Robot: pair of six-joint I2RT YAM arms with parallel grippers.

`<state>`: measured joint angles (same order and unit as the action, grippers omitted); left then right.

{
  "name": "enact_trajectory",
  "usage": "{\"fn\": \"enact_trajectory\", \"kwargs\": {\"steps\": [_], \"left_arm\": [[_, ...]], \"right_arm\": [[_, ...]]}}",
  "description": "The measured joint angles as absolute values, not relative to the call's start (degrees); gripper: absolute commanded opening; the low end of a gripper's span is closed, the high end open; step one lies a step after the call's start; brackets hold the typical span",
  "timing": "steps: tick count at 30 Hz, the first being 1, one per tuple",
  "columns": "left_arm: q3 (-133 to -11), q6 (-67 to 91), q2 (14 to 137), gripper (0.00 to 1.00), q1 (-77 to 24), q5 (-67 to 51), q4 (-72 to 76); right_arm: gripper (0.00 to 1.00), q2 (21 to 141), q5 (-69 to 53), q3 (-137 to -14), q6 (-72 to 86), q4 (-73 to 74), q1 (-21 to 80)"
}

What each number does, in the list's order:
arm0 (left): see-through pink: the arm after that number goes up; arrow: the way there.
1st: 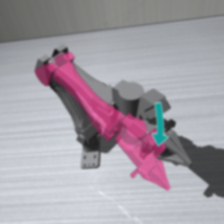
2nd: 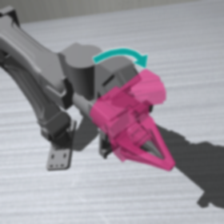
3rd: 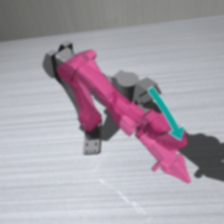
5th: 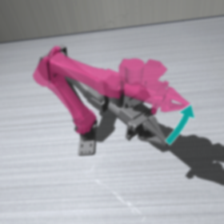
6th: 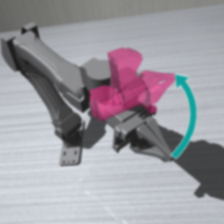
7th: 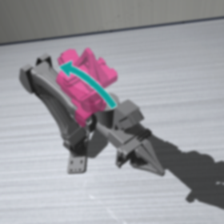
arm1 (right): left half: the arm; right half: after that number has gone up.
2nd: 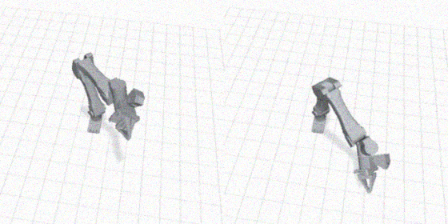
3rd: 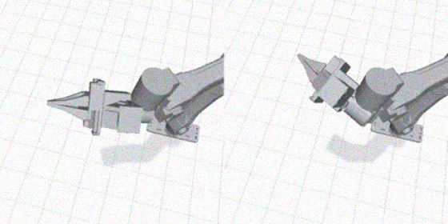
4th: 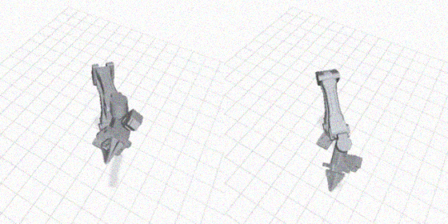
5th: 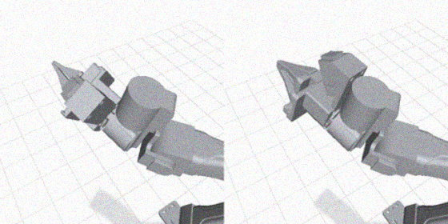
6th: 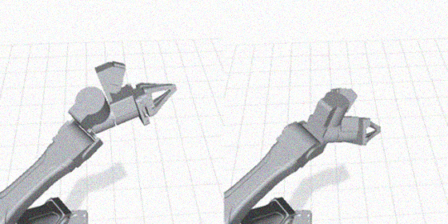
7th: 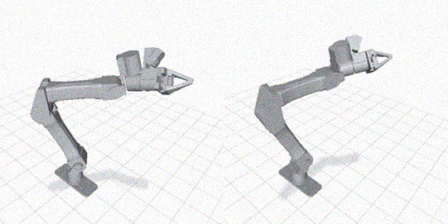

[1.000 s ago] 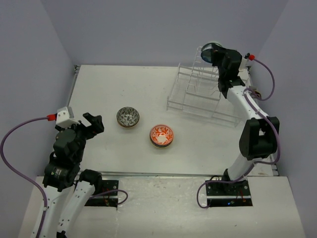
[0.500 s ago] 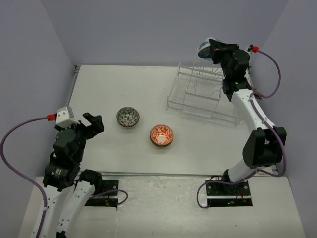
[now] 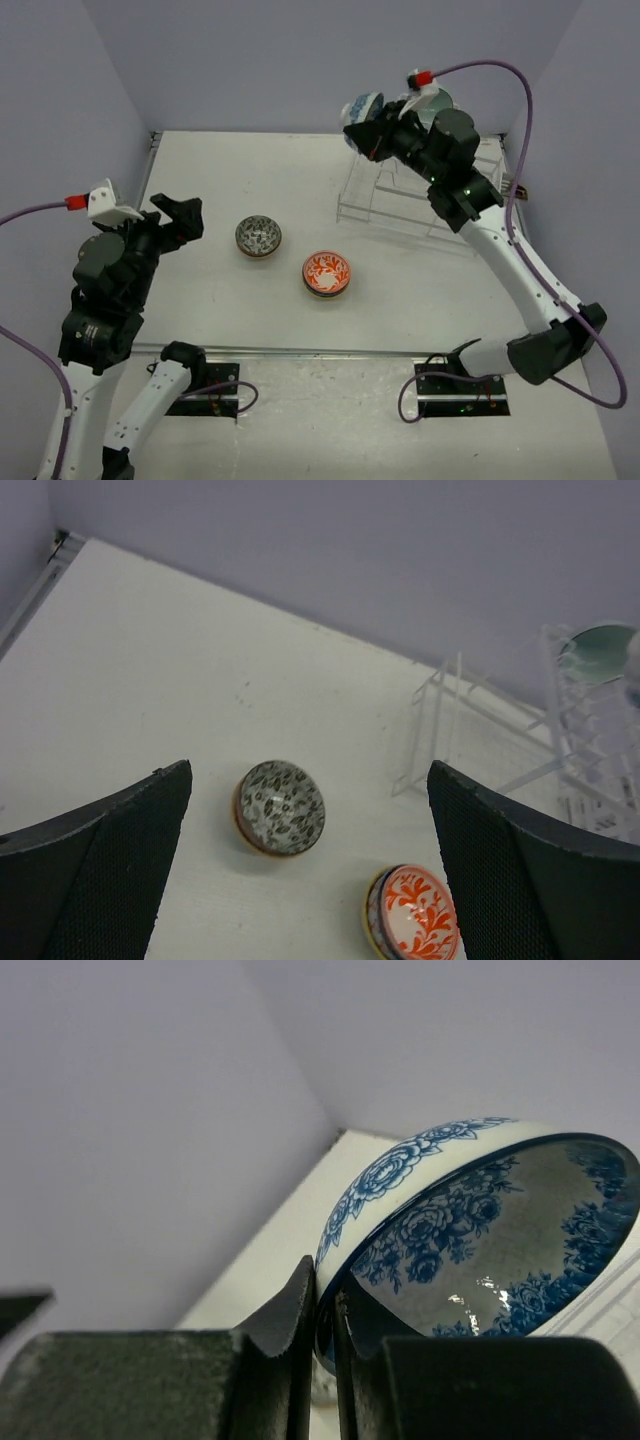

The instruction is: Unload the bowls from the dish rack

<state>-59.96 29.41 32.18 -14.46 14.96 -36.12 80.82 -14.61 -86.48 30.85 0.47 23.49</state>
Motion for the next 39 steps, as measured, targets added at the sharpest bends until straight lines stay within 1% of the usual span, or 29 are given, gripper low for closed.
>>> {"fn": "enact_trajectory", "kwargs": {"steps": [3, 6, 8, 10, 13, 15, 18, 21, 25, 31, 34, 37, 38, 39], "left_arm": [[-69.87, 29.36, 37.08, 1.00, -14.46, 11.27, -35.38], [-78.74, 28.91, 43.57, 1.00, -14.46, 6.11, -34.54], [-84.05, 28.34, 48.97, 1.00, -14.46, 0.36, -34.37], [-86.32, 27.86, 53.69, 1.00, -14.46, -6.20, -33.80], [-84.77, 27.38, 60.84, 1.00, -15.73, -15.73, -32.93], [-82.06, 27.33, 65.45, 1.00, -18.11, -18.92, -33.19], [-76.62, 27.42, 70.48, 1.00, -22.94, -20.47, -34.39], [-72.99, 27.64, 70.43, 1.00, -24.91, -20.80, -35.97], [-71.44, 28.10, 68.01, 1.00, -24.91, -20.80, -35.18], [-69.34, 28.05, 67.75, 0.98, -25.65, -20.36, -34.37], [-68.53, 27.94, 69.23, 0.91, -26.02, -19.73, -34.70], [-68.58, 27.73, 70.74, 0.72, -27.38, -17.23, -35.51], [-68.77, 27.46, 71.16, 0.58, -28.05, -15.86, -36.16], [-69.14, 27.46, 71.55, 0.51, -28.67, -14.33, -36.95]], "right_arm": [[0.00, 76.14, -15.57, -85.71, 15.81, 8.84, 32.05], [0.00, 71.18, -15.03, -80.68, 2.74, 14.33, 38.89], [0.00, 69.21, -14.35, -77.28, -4.21, 18.61, 43.48], [0.00, 68.88, -12.78, -74.13, -9.56, 22.31, 48.27], [0.00, 69.93, -9.54, -70.72, -15.70, 28.45, 54.98], [0.00, 71.94, -8.05, -70.91, -17.82, 32.75, 58.26], [0.00, 76.53, -6.24, -73.49, -19.46, 37.39, 60.73], [0.00, 79.79, -4.56, -74.35, -20.51, 38.13, 61.52], [0.00, 81.69, -2.44, -74.81, -21.54, 39.64, 62.89], [0.00, 84.44, -0.19, -79.70, -22.85, 40.82, 64.25], [0.00, 85.27, 1.15, -81.84, -23.49, 41.69, 64.45], [0.00, 86.78, 2.96, -84.47, -23.81, 42.94, 64.47], [0.00, 87.35, 3.77, -85.21, -23.92, 43.22, 64.51], [0.00, 87.94, 4.62, -85.97, -24.08, 43.35, 64.58]]}}
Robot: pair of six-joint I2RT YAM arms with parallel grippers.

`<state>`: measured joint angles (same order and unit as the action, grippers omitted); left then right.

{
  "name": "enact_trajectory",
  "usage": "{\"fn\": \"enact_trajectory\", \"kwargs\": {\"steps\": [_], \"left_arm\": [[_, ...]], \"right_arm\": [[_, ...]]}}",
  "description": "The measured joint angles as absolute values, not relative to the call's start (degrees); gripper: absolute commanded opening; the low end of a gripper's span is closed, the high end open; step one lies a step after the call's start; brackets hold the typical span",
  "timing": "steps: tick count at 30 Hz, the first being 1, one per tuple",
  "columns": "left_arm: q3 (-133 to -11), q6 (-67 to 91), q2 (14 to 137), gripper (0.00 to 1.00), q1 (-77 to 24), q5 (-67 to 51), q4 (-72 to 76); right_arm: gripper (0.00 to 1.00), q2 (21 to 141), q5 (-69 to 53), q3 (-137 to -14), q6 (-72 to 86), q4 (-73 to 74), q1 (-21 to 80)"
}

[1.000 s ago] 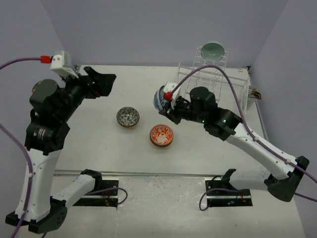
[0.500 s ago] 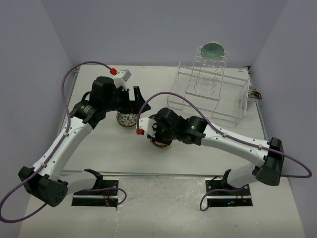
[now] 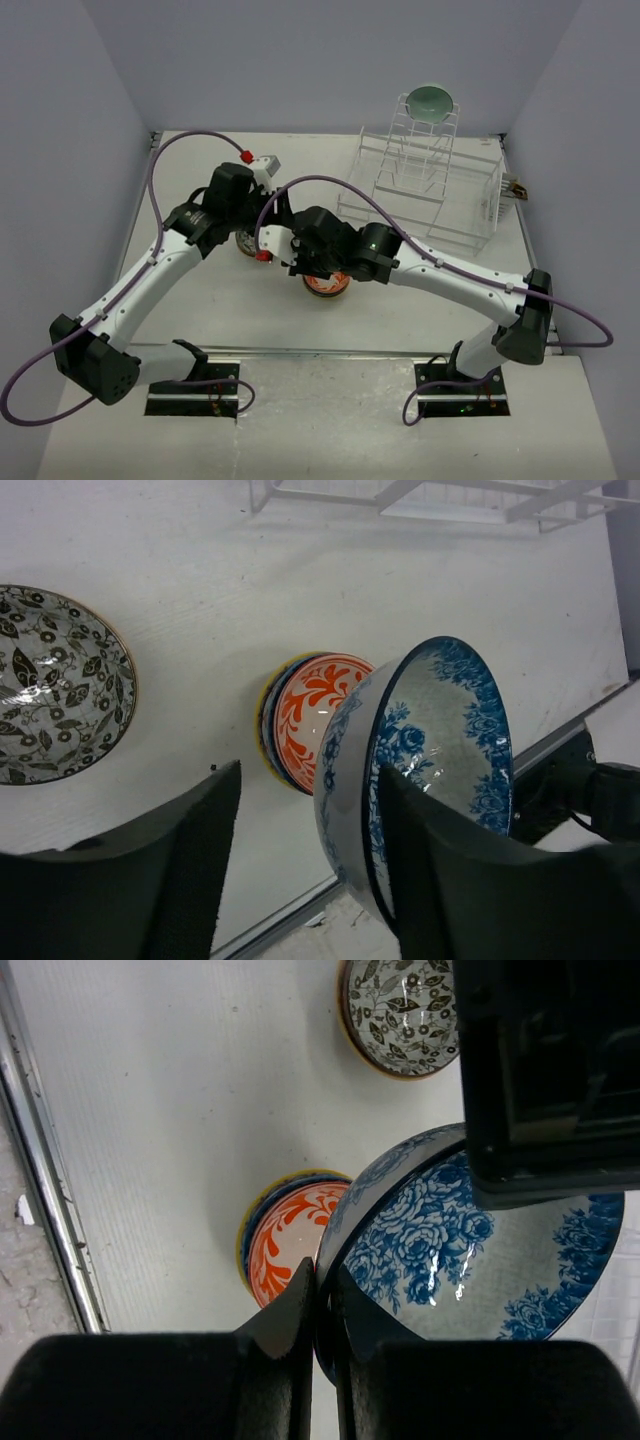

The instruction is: Unload the bowls from the dish rack

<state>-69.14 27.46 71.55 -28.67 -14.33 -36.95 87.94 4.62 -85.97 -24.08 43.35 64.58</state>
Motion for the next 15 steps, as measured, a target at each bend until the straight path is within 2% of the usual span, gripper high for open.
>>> {"fn": "enact_trajectory", "kwargs": {"steps": [1, 2, 6, 7, 14, 15], "left_arm": [[-69.38, 27.24, 71.79, 0.45, -29.02, -12.78, -37.63], [-70.02, 27.11, 72.27, 0.33, -29.67, -11.55, -38.09], [-71.11, 26.89, 72.55, 0.12, -30.57, -8.60, -38.72], [-71.22, 26.74, 72.62, 0.00, -30.65, -7.86, -38.74], [-71.31, 24.91, 73.71, 0.00, -30.89, -5.48, -38.87], [-71.31, 24.88, 73.71, 0.00, -30.89, -5.06, -38.72]], "right_arm": [[0.00, 88.53, 5.48, -86.52, -24.25, 43.33, 64.62], [0.00, 89.01, 6.20, -86.98, -24.49, 43.29, 64.75], [0.00, 90.19, 8.03, -87.42, -25.06, 42.46, 65.45], [0.00, 90.28, 8.47, -87.46, -25.23, 42.06, 65.69], [0.02, 90.70, 10.79, -88.05, -26.37, 40.86, 66.11], [0.33, 90.70, 10.94, -88.05, -26.44, 40.64, 66.11]]}}
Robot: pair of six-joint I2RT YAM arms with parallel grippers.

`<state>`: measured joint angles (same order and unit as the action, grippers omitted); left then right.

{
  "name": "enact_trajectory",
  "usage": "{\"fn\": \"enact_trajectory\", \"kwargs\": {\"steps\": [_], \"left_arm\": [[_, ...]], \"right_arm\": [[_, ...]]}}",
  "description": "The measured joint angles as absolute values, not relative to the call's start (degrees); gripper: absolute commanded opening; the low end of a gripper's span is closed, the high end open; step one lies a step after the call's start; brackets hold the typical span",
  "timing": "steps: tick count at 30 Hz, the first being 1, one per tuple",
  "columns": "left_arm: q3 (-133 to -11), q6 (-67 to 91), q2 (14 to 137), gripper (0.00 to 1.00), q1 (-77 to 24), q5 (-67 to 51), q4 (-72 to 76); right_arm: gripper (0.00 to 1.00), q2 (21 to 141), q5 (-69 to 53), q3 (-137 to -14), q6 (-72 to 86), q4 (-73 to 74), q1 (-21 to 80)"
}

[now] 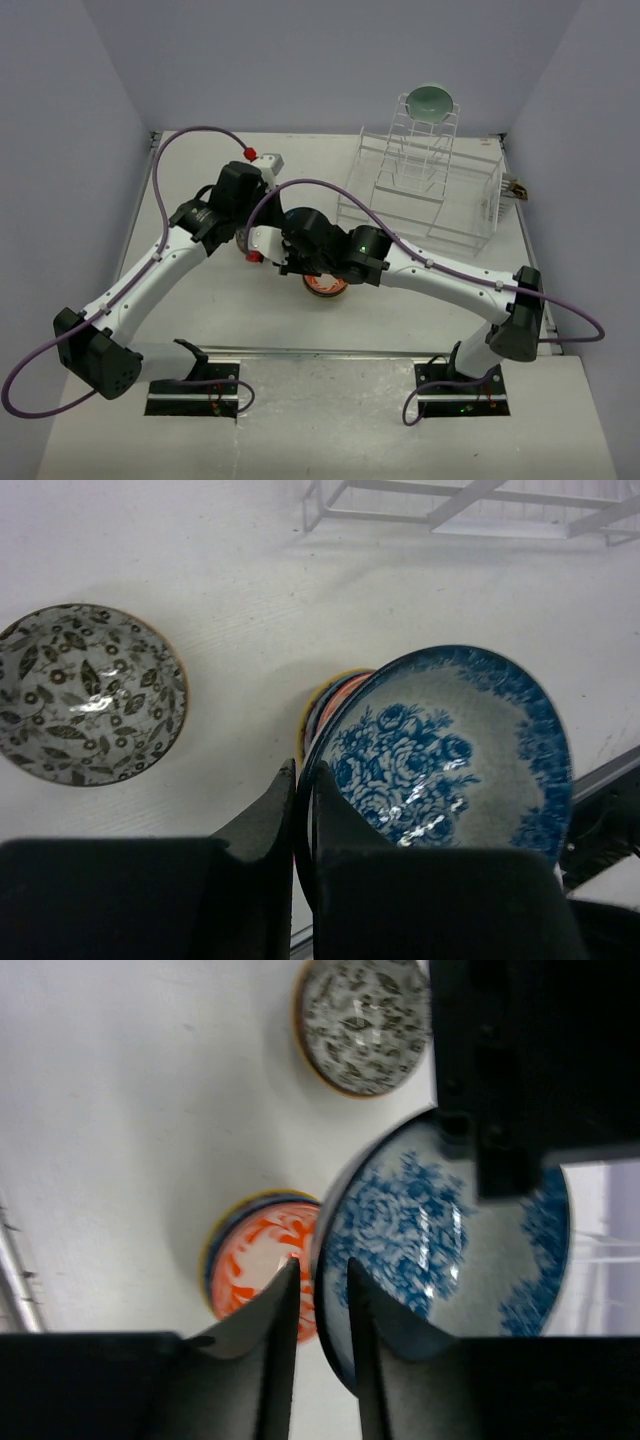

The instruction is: Unload the bowls from the dish rack

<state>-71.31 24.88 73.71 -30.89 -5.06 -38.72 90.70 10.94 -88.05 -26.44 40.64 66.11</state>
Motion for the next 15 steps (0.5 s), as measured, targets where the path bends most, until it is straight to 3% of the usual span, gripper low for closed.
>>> {"fn": "enact_trajectory", "kwargs": {"steps": [3, 4, 9, 15], "left_arm": [[-71.31, 25.43, 73.78, 0.00, -30.76, -1.83, -39.40], [-71.31, 25.54, 73.84, 0.00, -30.65, -0.60, -39.79], [-71.31, 26.94, 74.30, 0.00, -27.16, 2.90, -40.29], [-69.28, 29.80, 74.41, 0.00, -12.03, 3.36, -36.03]], "right_arm": [[0.76, 90.39, 14.02, -87.55, -25.63, 38.13, 66.04], [0.98, 90.02, 14.90, -86.98, -25.34, 36.71, 65.93], [0.99, 83.40, 19.14, -79.64, -23.77, 31.57, 65.76], [0.99, 69.69, 25.08, -71.61, -18.57, 29.02, 65.76]]}}
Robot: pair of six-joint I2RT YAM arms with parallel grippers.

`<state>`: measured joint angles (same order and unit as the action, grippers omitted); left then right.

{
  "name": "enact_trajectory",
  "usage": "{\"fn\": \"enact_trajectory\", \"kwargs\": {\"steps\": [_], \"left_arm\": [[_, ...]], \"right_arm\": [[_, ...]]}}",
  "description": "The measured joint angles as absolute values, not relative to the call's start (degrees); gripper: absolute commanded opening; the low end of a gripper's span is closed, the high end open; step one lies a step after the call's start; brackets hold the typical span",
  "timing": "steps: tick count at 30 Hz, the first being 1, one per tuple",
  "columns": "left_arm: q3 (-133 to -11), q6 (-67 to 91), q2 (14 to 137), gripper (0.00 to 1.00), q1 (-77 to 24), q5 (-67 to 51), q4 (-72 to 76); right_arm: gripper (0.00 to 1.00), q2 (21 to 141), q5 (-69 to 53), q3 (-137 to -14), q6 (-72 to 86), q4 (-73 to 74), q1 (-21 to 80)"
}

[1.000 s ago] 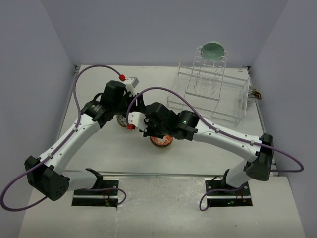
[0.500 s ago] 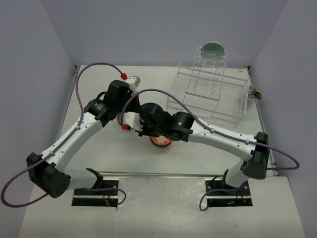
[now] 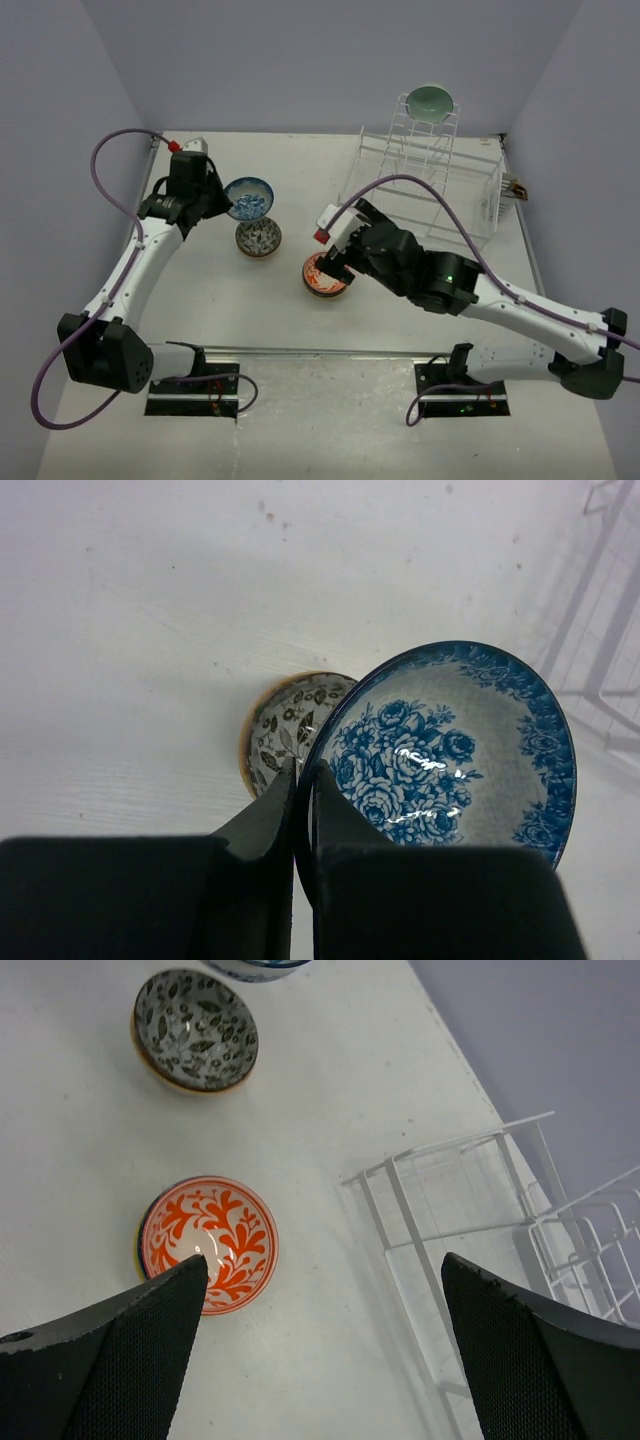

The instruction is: Unload the bowls from the dish rack

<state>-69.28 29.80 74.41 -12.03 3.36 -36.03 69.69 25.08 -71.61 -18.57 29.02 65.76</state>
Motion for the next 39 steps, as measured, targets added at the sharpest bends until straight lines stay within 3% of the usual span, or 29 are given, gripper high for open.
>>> {"fn": "enact_trajectory", "kwargs": {"steps": [13, 39], "left_arm": [[-55.22, 36.86, 76.97, 0.00, -9.63, 3.70, -25.54], [-48.51, 38.98, 81.32, 0.00, -9.61, 3.86, -15.73]], "right_arm": [[0.99, 32.18, 20.97, -56.18, -2.37, 20.75, 65.60], [0.99, 36.34, 13.98, -54.08, 3.05, 19.64, 65.60]]}}
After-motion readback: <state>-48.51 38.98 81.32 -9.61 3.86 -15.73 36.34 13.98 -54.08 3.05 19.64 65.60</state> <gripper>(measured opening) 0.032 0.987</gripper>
